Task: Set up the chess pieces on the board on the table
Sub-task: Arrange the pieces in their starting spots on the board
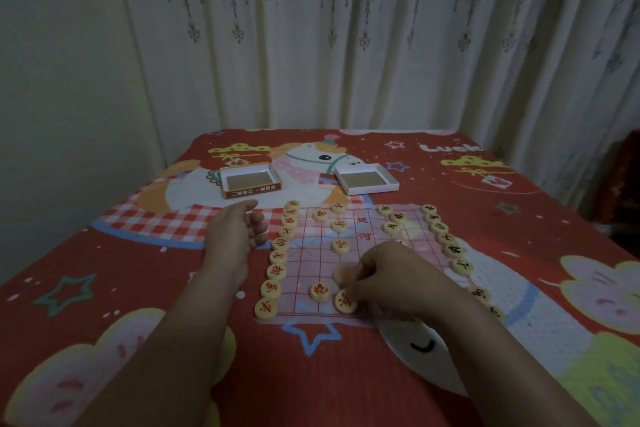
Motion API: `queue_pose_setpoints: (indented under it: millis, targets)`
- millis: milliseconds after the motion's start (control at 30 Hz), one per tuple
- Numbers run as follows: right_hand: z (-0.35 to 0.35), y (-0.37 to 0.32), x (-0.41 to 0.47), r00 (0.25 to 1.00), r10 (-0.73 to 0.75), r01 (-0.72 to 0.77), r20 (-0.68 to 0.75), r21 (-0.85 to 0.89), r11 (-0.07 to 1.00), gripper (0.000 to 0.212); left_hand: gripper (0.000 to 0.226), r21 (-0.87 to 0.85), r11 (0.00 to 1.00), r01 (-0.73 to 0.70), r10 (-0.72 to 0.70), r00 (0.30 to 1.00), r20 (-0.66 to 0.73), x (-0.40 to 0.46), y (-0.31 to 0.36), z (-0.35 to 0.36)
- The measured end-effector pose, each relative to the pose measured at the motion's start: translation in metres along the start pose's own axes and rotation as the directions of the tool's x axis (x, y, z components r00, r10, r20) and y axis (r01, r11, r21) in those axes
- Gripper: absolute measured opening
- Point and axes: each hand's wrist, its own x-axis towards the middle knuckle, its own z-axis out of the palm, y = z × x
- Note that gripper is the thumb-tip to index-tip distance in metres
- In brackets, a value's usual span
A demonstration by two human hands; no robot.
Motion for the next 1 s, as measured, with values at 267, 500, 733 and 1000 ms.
queue_pose_setpoints:
  millis: [267,500,733,1000]
  targets:
    - [0.002,-0.001,-0.003,1.000,0.014,-0.015,-0.027,-0.038,0.999,0.019,0.024,0.006,1.000,-0.014,0.014,1.000,0.010,-0.002,0.000,0.001]
    - [0.003,-0.001,-0.005,1.000,0.018,-0.019,-0.025,-0.065,0.998,0.021,0.025,0.010,1.000,-0.018,0.018,1.000,0.008,-0.002,0.000,0.001]
    - [0.007,-0.005,-0.015,1.000,-0.016,0.017,0.006,-0.078,0.997,0.030,0.025,0.019,1.000,-0.020,0.020,1.000,0.010,-0.001,-0.001,0.000]
    - [0.015,-0.008,-0.018,0.998,-0.055,0.050,-0.016,-0.202,0.978,0.021,0.022,0.020,0.999,-0.028,0.028,0.999,0.024,-0.001,-0.002,0.002]
